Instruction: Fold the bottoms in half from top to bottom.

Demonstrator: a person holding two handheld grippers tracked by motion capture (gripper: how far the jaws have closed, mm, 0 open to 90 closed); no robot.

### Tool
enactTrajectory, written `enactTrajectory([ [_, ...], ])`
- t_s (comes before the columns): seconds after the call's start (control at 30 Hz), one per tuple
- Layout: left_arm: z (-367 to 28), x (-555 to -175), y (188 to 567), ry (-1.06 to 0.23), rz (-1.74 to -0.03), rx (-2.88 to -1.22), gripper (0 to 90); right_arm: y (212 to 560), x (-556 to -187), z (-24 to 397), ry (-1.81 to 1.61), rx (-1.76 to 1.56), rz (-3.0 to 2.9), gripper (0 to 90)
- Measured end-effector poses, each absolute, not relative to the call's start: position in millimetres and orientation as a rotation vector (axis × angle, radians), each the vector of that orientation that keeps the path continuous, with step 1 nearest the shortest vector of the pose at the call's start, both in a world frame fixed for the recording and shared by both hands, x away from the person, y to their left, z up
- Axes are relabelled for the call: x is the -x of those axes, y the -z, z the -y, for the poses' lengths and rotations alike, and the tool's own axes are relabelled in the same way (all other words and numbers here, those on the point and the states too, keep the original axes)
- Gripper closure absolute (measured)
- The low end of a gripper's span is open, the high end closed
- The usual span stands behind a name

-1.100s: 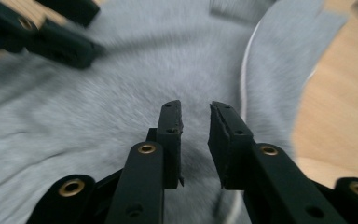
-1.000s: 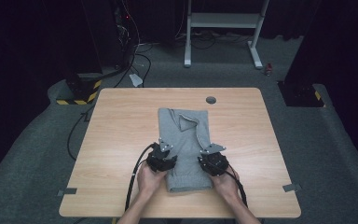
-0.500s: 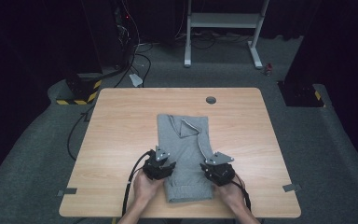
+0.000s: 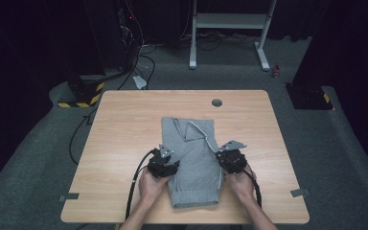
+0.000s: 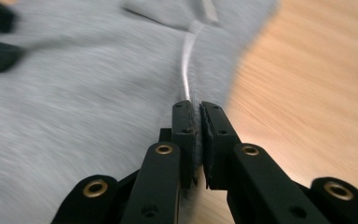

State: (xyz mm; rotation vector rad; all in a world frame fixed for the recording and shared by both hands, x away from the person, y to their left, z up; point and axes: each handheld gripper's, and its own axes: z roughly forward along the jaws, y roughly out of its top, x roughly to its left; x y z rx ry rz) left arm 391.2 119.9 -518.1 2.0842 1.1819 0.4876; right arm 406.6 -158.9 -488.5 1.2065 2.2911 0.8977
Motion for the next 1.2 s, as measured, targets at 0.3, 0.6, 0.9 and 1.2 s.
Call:
enactTrajectory([
  [0.3, -115.3, -392.9, 512.1, -0.508, -1.170, -2.067, 50.0, 494.6, -400.8, 166.4, -0.885, -1.191, -2.256, 68.1],
  [0.6, -120.9, -399.7, 519.6, -0.480, -1.153, -2.073, 48.4, 507.9, -406.4, 131.3, -0.864, -1.058, -2.408, 76.6],
  [0.9, -131.1, -374.3, 515.3, -0.478, -1.098, -2.114, 44.5, 504.2, -363.5, 130.8, -0.864, -0.928, -2.488, 71.4],
  [1.2, -148.4, -401.9, 516.2, -0.534, -1.262, -1.971, 43.2, 477.8, -398.8, 134.7, -0.972, -1.051, -2.335, 65.0],
])
